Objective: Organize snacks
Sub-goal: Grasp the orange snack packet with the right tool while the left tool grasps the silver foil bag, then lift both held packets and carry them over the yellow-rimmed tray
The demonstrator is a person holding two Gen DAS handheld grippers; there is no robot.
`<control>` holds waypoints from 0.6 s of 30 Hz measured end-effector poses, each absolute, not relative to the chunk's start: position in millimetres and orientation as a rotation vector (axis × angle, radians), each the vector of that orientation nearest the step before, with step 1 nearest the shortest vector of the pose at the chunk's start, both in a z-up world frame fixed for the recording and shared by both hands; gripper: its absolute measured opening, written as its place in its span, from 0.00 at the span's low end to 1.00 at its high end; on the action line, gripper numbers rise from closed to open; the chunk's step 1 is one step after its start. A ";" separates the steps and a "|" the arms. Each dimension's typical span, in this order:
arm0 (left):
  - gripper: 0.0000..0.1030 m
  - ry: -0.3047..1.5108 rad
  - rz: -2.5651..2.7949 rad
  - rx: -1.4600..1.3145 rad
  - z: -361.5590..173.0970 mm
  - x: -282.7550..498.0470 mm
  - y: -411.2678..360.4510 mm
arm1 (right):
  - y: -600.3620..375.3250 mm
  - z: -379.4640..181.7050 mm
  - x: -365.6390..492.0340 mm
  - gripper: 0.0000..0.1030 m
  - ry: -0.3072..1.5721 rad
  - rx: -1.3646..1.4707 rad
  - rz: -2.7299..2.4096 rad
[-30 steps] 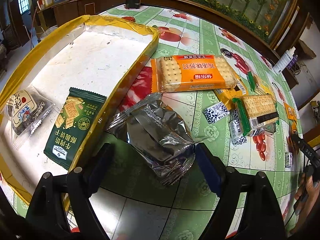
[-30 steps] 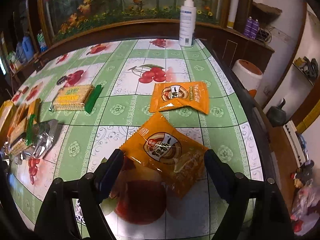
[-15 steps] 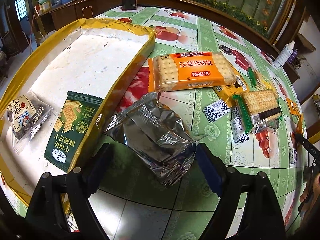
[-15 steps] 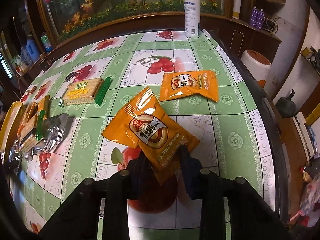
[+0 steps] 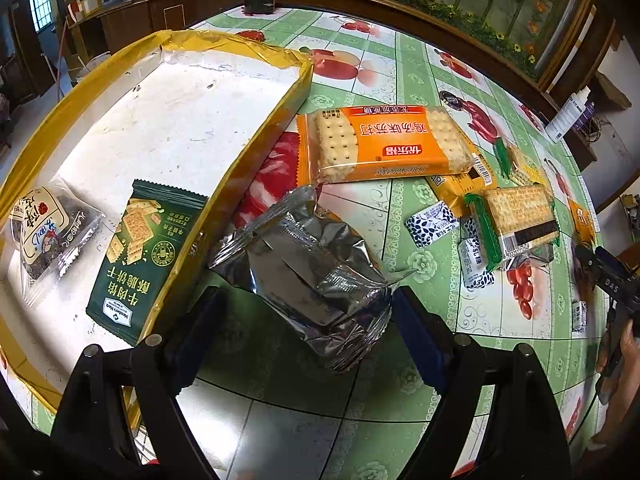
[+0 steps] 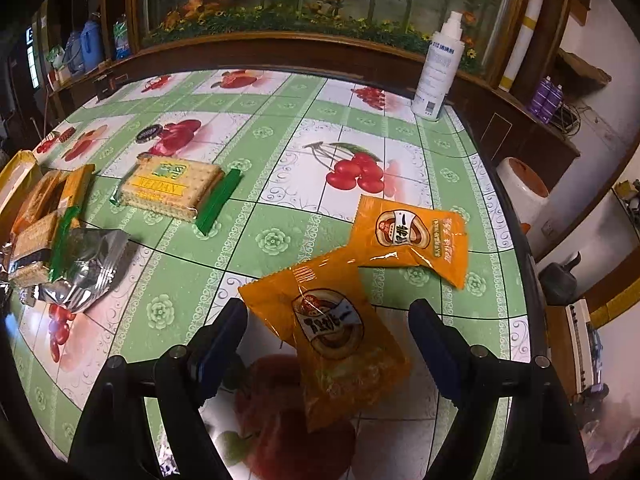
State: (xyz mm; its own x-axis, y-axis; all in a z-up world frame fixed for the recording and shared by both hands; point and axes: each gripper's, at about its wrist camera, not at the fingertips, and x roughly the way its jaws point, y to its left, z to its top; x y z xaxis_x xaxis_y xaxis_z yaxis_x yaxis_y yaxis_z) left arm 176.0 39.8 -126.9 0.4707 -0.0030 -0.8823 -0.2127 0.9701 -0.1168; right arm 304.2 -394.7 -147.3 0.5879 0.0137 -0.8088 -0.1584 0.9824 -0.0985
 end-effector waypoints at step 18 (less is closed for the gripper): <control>0.13 1.039 0.049 -0.136 -125.7 165.8 17.4 | -405.6 -142.9 235.1 0.34 0.918 0.321 0.289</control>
